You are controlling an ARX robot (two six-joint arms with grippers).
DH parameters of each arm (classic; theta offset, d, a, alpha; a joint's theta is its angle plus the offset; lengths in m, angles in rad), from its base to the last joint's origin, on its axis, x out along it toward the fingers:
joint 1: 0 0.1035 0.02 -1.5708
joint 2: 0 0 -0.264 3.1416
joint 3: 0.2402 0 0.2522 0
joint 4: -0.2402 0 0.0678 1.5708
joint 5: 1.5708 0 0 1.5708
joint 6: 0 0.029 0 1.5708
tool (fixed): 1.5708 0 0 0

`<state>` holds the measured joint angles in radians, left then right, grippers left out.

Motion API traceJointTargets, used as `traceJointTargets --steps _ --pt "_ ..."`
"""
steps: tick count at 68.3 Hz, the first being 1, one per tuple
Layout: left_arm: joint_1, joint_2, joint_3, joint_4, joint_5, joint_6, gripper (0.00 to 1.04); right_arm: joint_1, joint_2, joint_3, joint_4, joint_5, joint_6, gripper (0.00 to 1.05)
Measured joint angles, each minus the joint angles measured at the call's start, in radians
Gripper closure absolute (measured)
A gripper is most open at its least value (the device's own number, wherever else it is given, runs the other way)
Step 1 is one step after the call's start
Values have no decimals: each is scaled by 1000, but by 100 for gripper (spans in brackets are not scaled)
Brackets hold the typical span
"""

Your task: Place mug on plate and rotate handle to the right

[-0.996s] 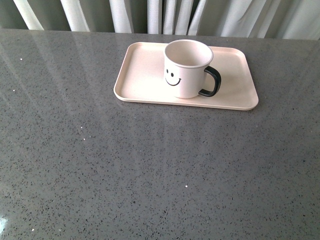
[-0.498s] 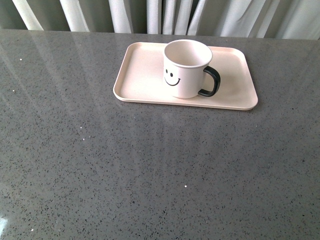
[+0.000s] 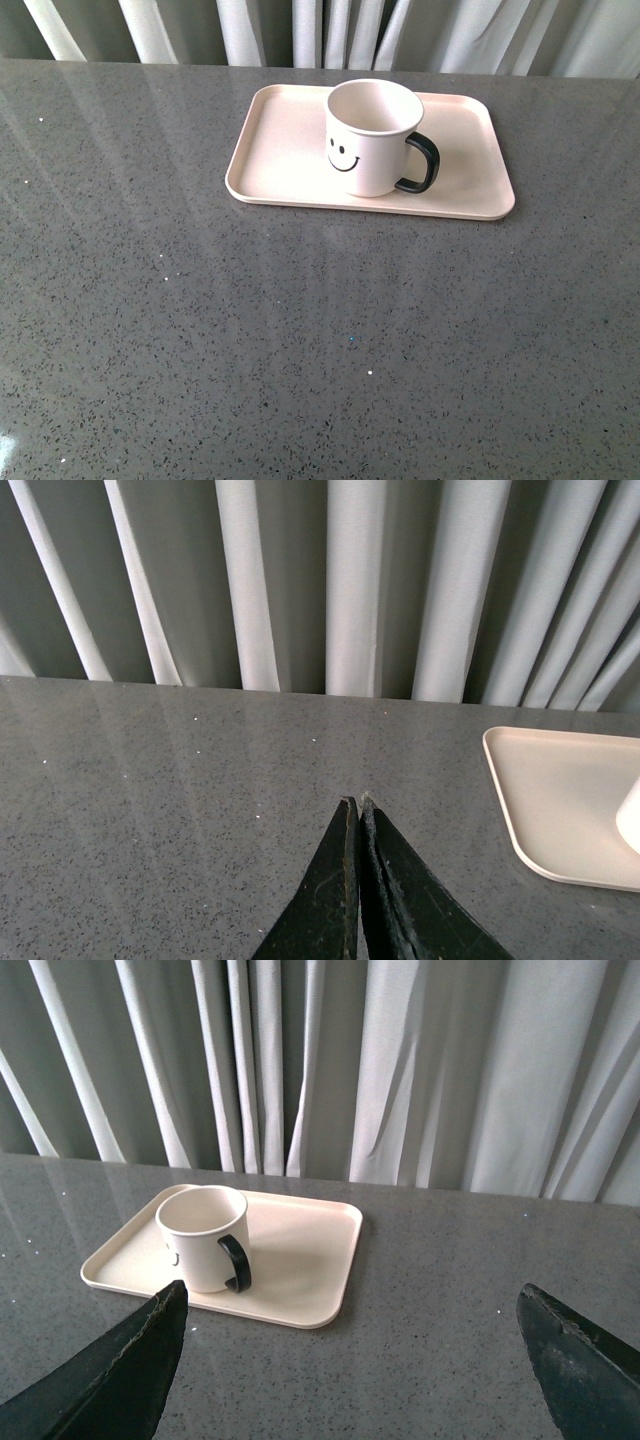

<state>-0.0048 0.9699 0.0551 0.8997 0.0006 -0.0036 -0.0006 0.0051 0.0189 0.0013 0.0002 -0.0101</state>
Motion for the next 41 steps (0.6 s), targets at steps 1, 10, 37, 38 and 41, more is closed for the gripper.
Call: traceJointTargets --steps 1,10,37,38,41 --pt "0 -17 -4 -15 1 0 103 0 0 0 0 0 0 9" --pt "2 -125 -19 -98 -1 0 103 0 0 0 0 0 0 9" --pt "2 -471 -42 -407 0 0 103 0 0 0 0 0 0 9" --pt "2 -483 -42 -418 0 0 103 0 0 0 0 0 0 9" --pt "2 -501 -42 -434 0 0 103 0 0 0 0 0 0 9"
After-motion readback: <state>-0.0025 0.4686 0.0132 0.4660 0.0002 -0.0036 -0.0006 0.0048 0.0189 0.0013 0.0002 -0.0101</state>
